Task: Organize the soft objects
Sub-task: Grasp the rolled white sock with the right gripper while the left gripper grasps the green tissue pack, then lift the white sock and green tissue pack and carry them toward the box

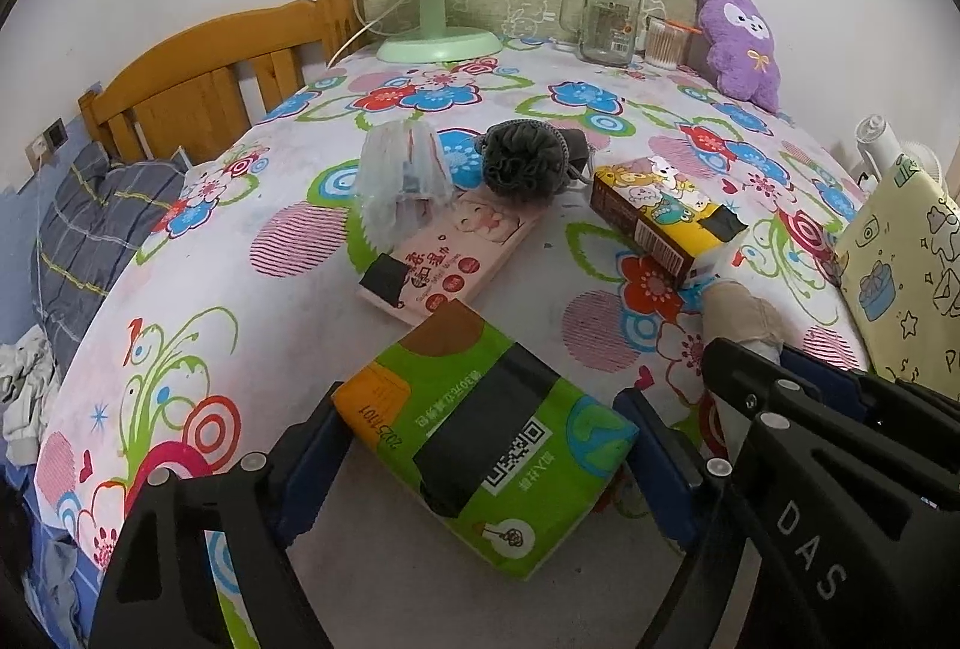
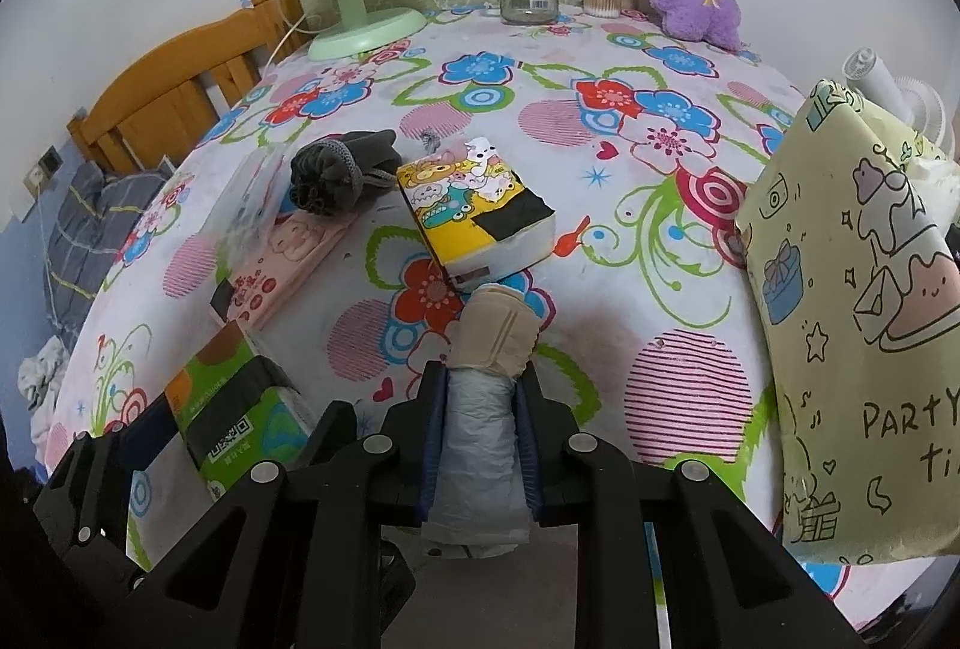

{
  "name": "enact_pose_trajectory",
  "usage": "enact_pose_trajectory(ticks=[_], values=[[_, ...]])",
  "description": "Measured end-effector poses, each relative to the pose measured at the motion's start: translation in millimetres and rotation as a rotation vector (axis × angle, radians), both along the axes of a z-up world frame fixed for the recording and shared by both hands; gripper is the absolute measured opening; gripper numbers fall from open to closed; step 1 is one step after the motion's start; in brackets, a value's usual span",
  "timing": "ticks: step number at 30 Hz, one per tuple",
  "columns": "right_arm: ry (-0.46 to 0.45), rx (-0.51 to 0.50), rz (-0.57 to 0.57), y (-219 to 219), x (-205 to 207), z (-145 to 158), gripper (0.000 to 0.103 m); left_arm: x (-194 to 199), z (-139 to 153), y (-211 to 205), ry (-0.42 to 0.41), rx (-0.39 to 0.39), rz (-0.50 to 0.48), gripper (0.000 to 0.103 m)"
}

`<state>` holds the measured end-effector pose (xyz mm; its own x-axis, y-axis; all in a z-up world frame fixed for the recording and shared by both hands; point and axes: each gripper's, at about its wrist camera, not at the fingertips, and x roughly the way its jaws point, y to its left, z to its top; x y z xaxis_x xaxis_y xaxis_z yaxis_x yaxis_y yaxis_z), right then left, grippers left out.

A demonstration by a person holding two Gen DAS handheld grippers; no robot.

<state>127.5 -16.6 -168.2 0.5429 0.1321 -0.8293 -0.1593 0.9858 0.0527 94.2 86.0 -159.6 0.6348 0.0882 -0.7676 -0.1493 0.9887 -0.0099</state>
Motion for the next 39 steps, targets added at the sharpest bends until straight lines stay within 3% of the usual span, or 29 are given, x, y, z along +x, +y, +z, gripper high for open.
enact_pose_trajectory(ticks=[19,39], values=[[-0.078,0.02,-0.008,-13,-22,33,0.025,-18,31,-12,-0.062,-0.001,-0.001,0.087],[-0.191,0.049,0.002,-23,-43,92,0.025,-36,87,-25,-0.168,0.023,-0.016,0.087]])
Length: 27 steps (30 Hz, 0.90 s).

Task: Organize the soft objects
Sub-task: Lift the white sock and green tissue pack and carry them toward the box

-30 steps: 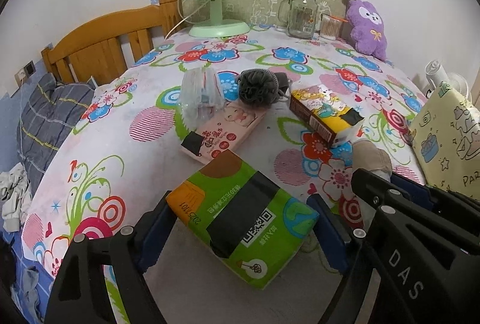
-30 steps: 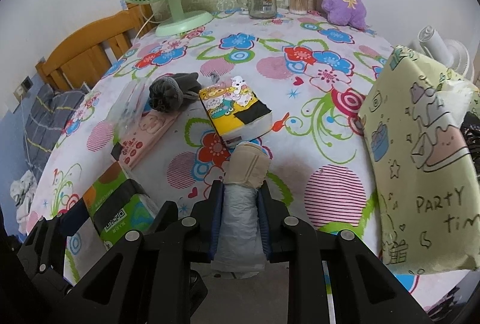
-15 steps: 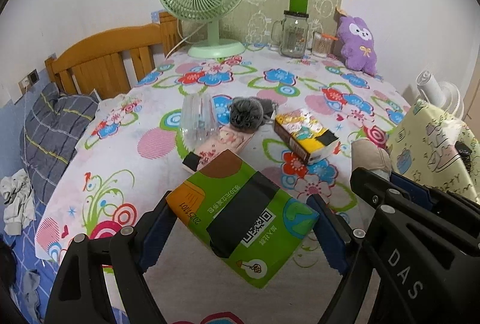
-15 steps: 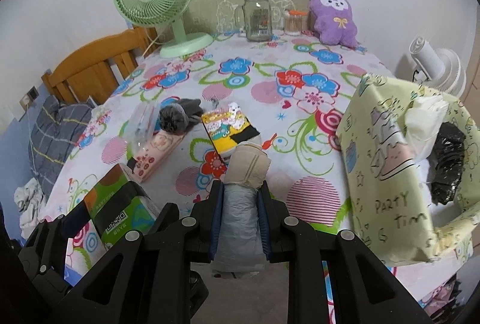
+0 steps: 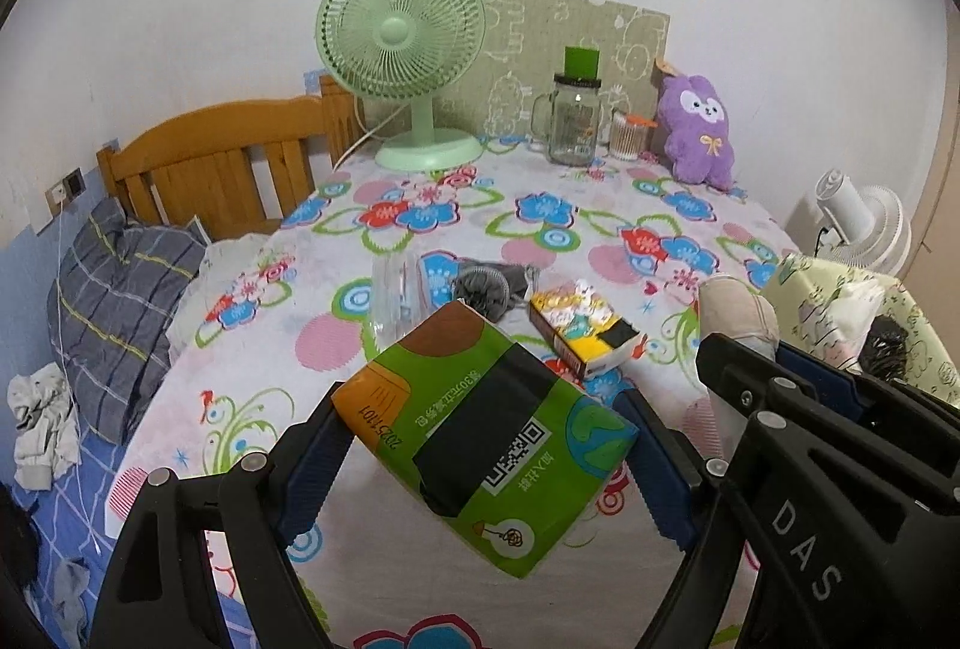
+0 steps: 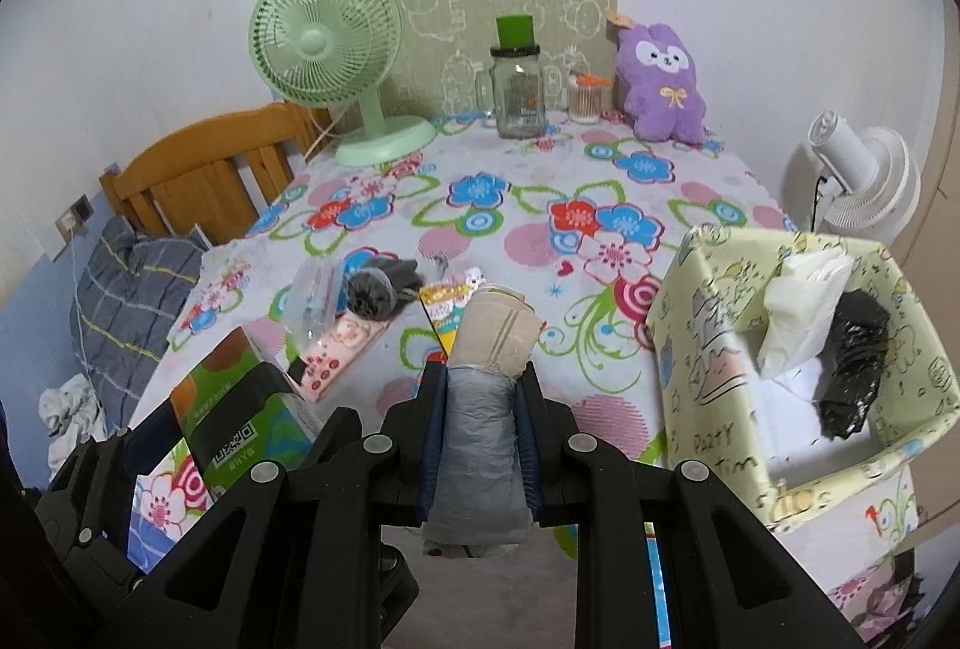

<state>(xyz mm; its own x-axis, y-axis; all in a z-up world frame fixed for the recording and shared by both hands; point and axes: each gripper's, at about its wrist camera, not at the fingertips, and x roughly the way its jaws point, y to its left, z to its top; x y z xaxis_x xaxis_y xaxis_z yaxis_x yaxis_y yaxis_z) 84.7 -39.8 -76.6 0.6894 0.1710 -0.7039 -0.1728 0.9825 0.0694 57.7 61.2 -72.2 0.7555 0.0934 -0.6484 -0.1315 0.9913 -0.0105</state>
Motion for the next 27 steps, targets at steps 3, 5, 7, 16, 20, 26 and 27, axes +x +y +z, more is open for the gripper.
enact_pose_trajectory(ticks=[3,5,7,16,20,26,27], values=[[-0.017,0.001,0.001,-1,-3,10,0.025,-1,9,-1,-0.014,0.005,-0.006,0.087],[-0.028,0.001,0.003,-1,-4,17,0.025,-3,15,-2,-0.024,0.011,-0.01,0.087],[-0.04,0.0,0.002,-1,-6,23,0.025,-3,21,-3,-0.034,0.013,-0.015,0.087],[-0.077,0.007,0.004,-9,-5,42,0.025,-1,38,-11,-0.068,0.014,-0.029,0.087],[-0.086,0.007,0.006,-15,-5,46,0.025,0,42,-17,-0.07,0.006,-0.035,0.087],[-0.096,0.01,0.002,-28,-5,52,0.025,1,47,-30,-0.075,0.006,-0.046,0.087],[-0.096,0.01,0.001,-29,-4,52,0.025,2,48,-33,-0.076,0.007,-0.049,0.087]])
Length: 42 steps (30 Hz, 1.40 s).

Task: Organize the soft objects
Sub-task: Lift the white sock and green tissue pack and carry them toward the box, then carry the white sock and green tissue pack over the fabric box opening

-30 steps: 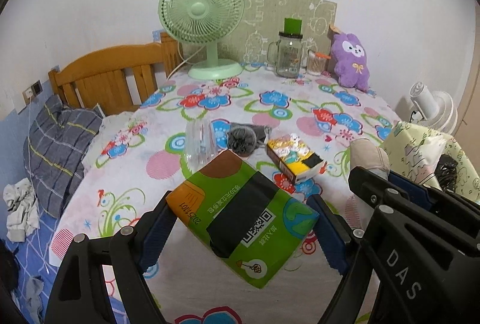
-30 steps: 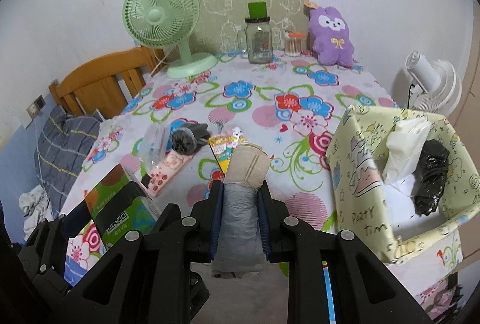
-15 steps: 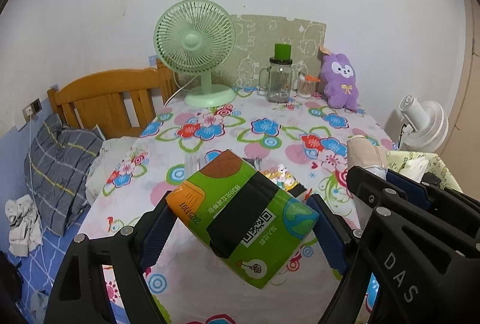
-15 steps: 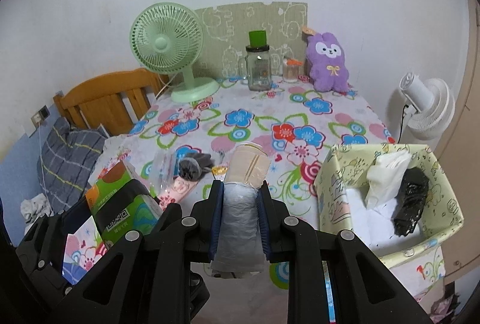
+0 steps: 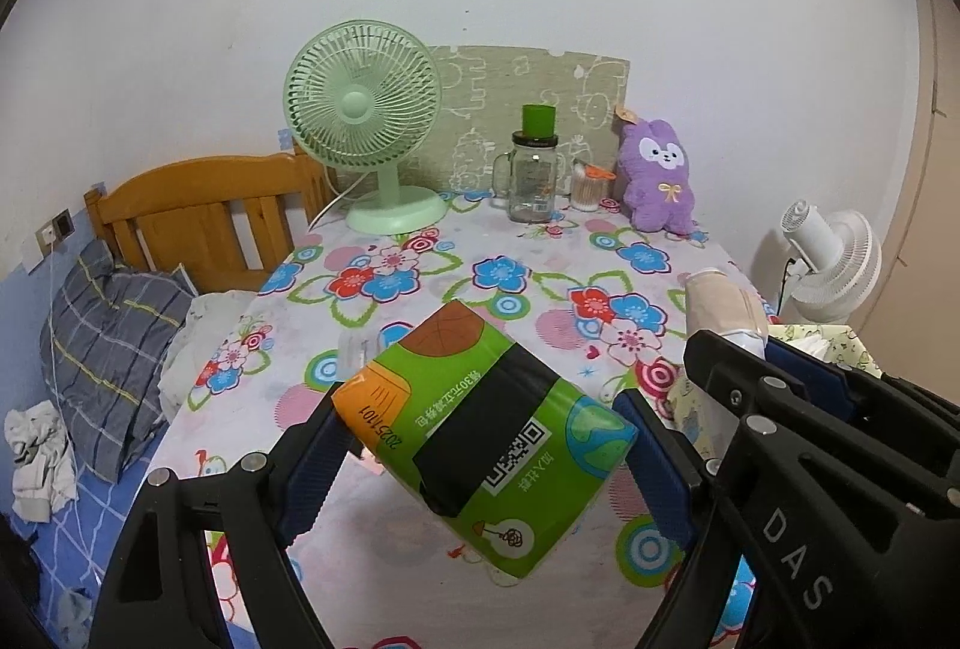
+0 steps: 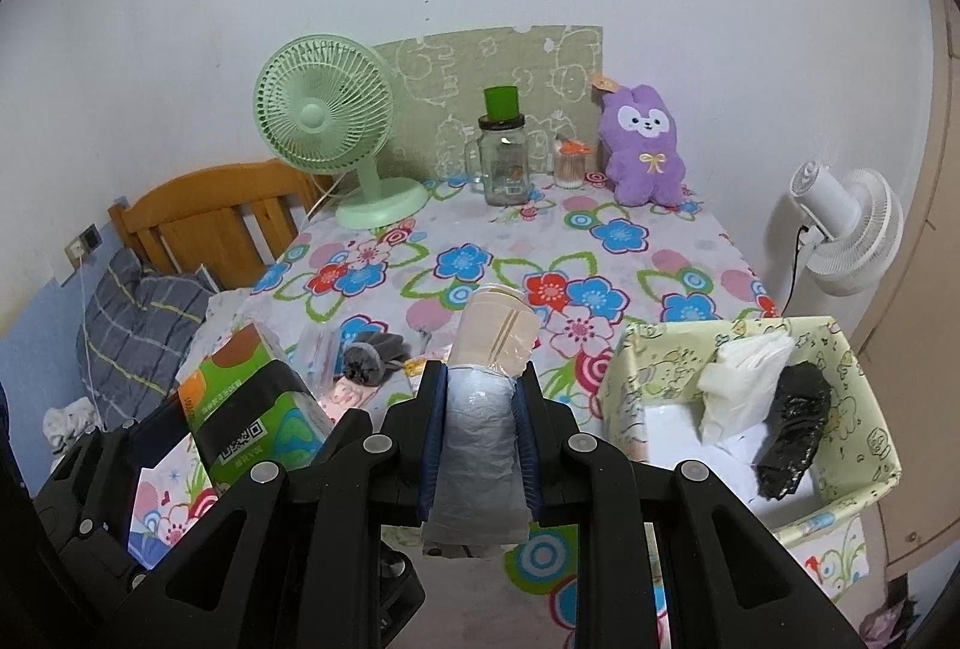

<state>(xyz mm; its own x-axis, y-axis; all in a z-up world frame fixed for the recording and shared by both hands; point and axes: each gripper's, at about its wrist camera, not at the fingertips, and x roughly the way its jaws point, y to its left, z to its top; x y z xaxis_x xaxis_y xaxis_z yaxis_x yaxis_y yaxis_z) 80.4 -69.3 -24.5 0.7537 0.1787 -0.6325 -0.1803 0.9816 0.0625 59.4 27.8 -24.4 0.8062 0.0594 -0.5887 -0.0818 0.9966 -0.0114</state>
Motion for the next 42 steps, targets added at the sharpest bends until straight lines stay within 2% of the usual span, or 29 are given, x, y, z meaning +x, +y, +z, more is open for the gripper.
enact_pose_trajectory(ticks=[22,42], values=[[-0.043,0.006,-0.048,-63,3,17,0.025,11,13,-63,-0.036,0.012,-0.073,0.087],[-0.039,0.007,-0.15,-115,11,12,0.025,30,7,-115,-0.021,0.019,-0.177,0.087]])
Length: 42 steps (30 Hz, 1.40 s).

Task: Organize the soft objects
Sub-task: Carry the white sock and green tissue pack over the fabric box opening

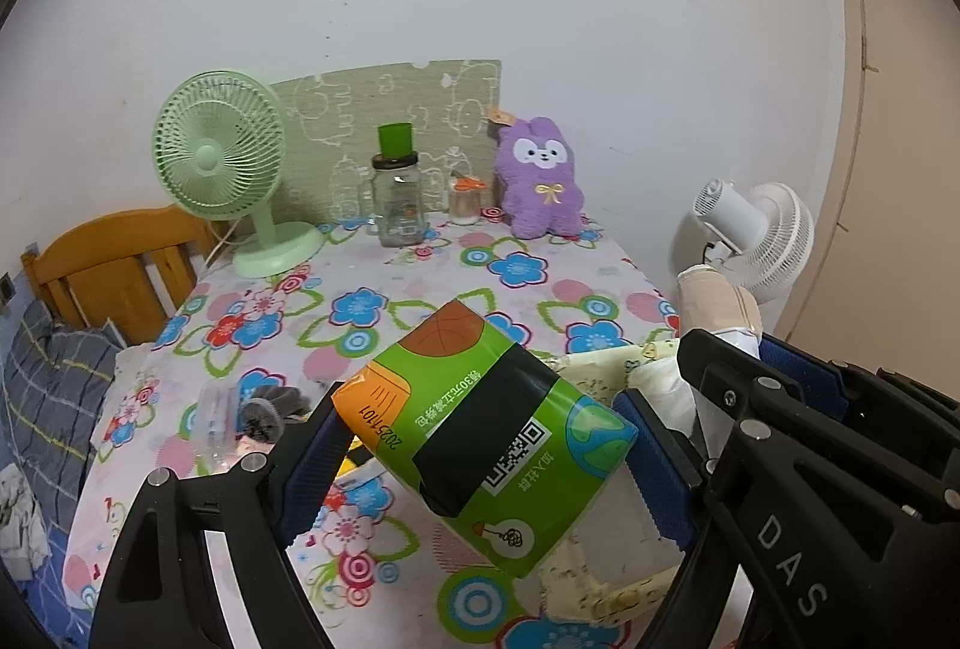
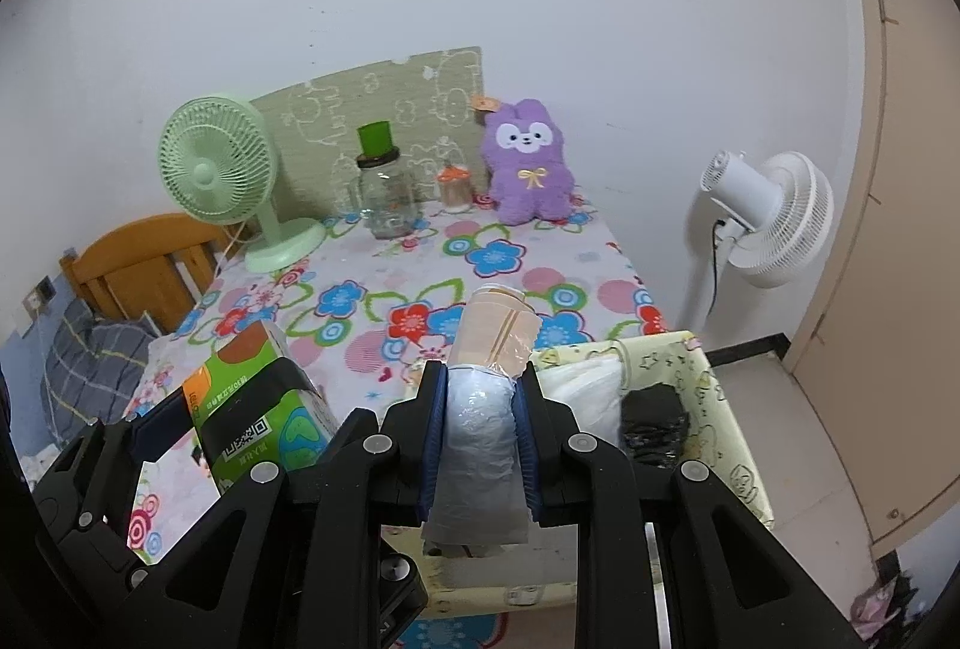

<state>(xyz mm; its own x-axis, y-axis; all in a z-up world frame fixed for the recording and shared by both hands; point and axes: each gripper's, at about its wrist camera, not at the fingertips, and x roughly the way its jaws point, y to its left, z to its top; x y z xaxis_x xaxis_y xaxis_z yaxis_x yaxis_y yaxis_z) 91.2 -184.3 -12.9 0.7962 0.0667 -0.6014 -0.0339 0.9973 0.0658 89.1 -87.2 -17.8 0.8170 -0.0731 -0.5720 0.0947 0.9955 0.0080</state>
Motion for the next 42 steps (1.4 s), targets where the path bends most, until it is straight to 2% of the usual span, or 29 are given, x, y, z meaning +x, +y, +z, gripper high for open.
enact_pose_trajectory(ticks=[16,22,33,42], values=[[0.031,0.002,-0.091,-42,12,-13,0.025,19,-14,-42,0.038,0.01,-0.089,0.087],[0.05,-0.009,-0.132,-58,15,-22,0.025,26,-22,-59,0.061,0.026,-0.15,0.087],[0.099,0.007,-0.162,-80,25,-42,0.025,42,-43,-83,0.123,0.065,-0.229,0.087],[0.142,0.038,-0.164,-89,37,-56,0.025,52,-55,-91,0.208,0.052,-0.278,0.089]])
